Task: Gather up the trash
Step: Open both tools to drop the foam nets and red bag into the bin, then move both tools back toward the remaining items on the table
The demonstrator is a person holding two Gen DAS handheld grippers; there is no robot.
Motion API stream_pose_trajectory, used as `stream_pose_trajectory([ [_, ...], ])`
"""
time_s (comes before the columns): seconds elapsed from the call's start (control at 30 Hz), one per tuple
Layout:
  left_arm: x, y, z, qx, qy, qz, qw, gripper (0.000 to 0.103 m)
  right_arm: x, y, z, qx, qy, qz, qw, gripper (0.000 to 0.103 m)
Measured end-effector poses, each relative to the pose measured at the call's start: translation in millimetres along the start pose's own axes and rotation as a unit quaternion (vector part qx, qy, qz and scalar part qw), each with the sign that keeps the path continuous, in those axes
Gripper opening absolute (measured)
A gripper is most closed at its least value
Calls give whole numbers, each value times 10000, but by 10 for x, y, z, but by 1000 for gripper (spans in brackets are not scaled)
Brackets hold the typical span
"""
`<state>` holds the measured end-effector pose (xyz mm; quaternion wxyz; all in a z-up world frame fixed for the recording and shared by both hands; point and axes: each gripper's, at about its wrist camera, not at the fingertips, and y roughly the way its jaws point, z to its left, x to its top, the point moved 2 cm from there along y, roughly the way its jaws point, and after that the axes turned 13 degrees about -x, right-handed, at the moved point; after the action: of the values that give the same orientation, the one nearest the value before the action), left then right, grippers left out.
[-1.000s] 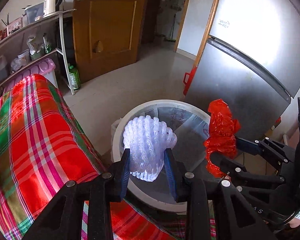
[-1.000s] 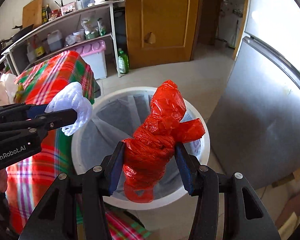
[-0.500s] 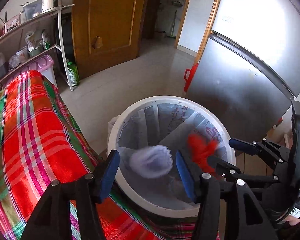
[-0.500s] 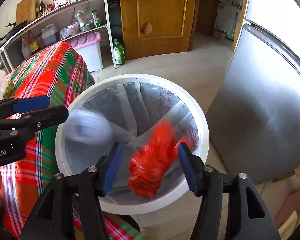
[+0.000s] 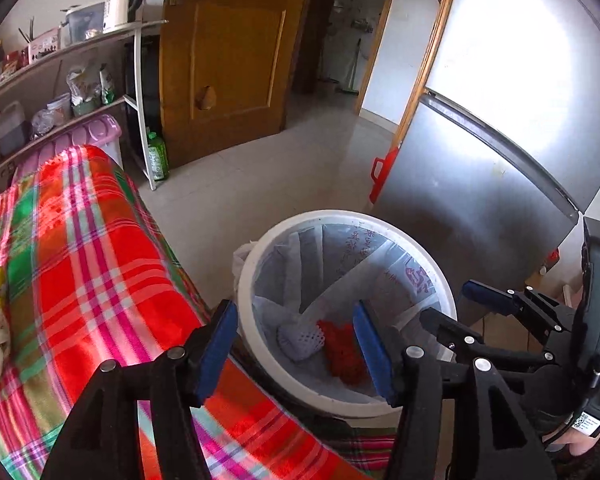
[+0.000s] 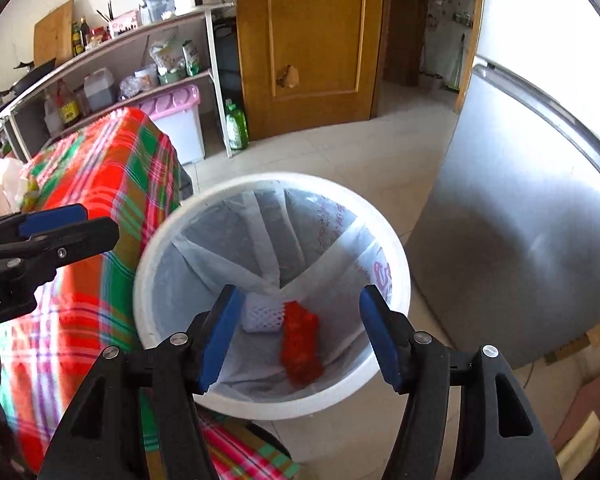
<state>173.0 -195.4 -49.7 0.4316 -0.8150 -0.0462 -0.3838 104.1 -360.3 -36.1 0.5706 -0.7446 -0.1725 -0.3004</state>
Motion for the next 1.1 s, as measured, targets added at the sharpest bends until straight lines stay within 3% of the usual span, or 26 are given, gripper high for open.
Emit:
stream_pose_trajectory([
  [0.3,-42,-559,102,304,-111,-404,9987,62,115,-422,286,197,24,-516,9985,63],
  [0.63,-271,-1288,426,864,-432,-903,9912,62,187,-761,937,671,-300,-931,9929,62],
  [0.87,-559,-1806,829,1472,-757,-1184,9791,62,196,-889,1490,1177,-552,-1073,9857,62],
  [1.1,-858,-2167,1287,1850,-1146,-1322,9670,66,202,-945,1996,1507,-803,-1113,9790,62],
])
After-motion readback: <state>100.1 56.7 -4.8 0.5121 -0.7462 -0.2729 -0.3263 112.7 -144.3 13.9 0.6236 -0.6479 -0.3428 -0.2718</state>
